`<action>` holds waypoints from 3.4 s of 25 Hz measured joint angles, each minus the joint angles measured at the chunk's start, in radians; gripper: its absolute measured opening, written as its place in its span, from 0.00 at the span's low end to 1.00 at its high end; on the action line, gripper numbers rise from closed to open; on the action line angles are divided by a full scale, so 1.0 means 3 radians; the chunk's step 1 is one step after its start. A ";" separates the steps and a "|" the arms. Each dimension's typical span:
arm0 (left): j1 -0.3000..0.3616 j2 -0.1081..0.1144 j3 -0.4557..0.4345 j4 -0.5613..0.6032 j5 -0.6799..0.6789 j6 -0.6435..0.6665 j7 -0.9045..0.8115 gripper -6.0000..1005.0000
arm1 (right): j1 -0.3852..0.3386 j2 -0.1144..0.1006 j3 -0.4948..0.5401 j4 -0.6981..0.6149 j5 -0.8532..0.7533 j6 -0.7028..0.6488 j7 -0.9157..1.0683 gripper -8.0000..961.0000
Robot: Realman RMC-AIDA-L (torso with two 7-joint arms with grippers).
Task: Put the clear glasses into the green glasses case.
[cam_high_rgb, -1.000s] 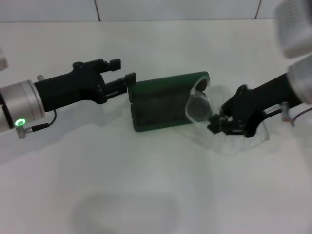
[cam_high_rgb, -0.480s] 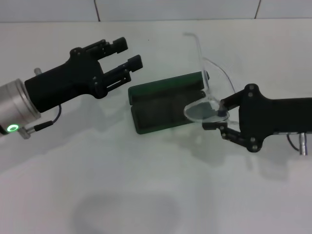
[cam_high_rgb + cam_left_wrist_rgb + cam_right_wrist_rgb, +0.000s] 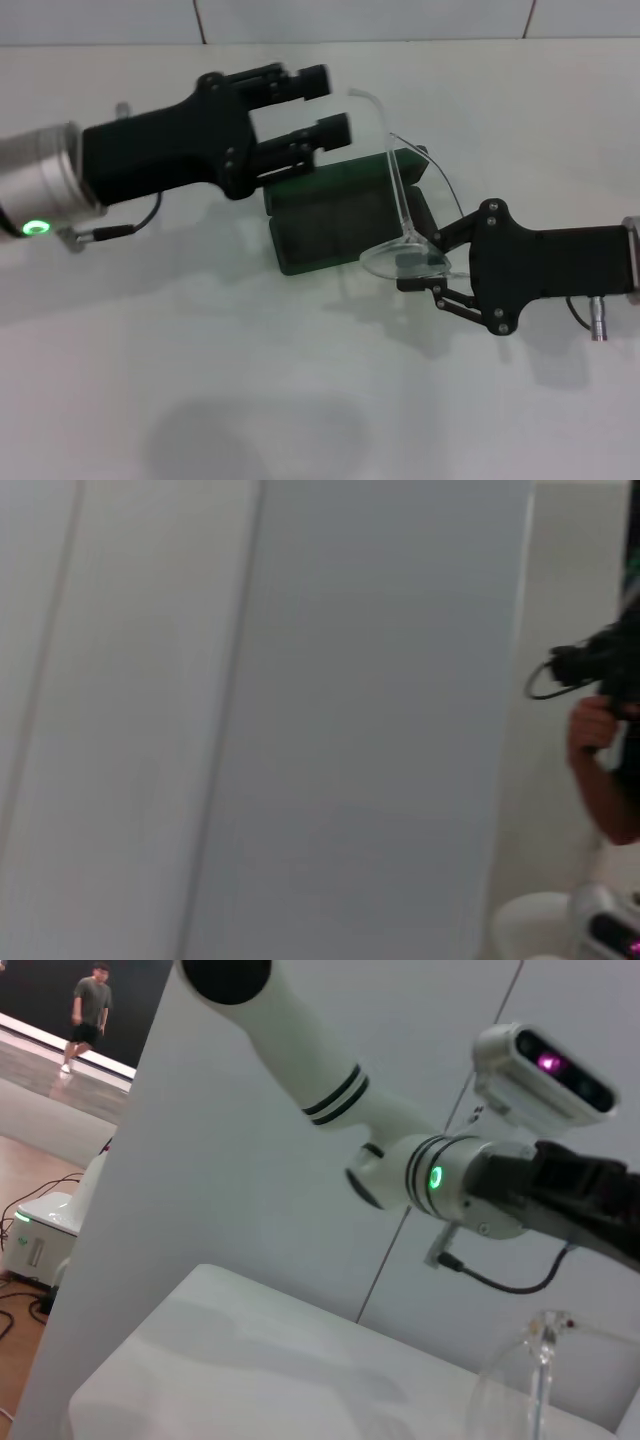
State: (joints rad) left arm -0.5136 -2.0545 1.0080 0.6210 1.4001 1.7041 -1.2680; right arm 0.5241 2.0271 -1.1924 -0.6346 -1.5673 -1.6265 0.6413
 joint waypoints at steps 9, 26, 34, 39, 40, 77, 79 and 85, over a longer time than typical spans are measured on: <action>-0.0258 -0.0048 0.0168 -0.0078 0.0163 0.0012 -0.0111 0.59 | 0.0091 0.0003 -0.0008 0.0102 0.0041 0.0020 -0.0182 0.14; -0.0508 -0.0019 0.0173 -0.0107 0.0524 -0.0044 -0.0670 0.58 | 0.0092 0.0002 -0.0045 0.0132 0.0063 0.0004 -0.0556 0.14; -0.0721 -0.0013 0.0173 -0.0112 0.0743 -0.0046 -0.1157 0.58 | 0.0058 0.0002 -0.0179 0.0236 0.0309 -0.0007 -0.1002 0.14; -0.0716 -0.0028 0.0171 -0.0167 0.0757 -0.0046 -0.1189 0.58 | 0.0031 0.0003 -0.0336 0.0260 0.0436 -0.0022 -0.1238 0.14; -0.0719 -0.0030 0.0171 -0.0186 0.0758 -0.0046 -0.1191 0.58 | 0.0028 0.0003 -0.0341 0.0260 0.0438 -0.0029 -0.1257 0.14; -0.0690 -0.0060 0.0163 -0.0428 0.0609 -0.0106 -0.1300 0.58 | -0.0135 -0.0007 -0.0328 0.0248 0.0523 -0.0125 -0.1711 0.14; -0.0694 -0.0074 0.0163 -0.0457 0.0625 -0.0123 -0.1309 0.58 | -0.0141 -0.0007 -0.0324 0.0259 0.0524 -0.0141 -0.1770 0.14; -0.0704 -0.0090 0.0163 -0.0564 0.0679 -0.0134 -0.1335 0.58 | -0.0154 -0.0007 -0.0332 0.0262 0.0526 -0.0199 -0.1853 0.14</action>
State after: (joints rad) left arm -0.7247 -2.0815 1.0569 0.4517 1.6040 1.6639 -1.6685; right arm 0.4780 2.0249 -1.2919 -0.5559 -1.4096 -1.6863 0.0853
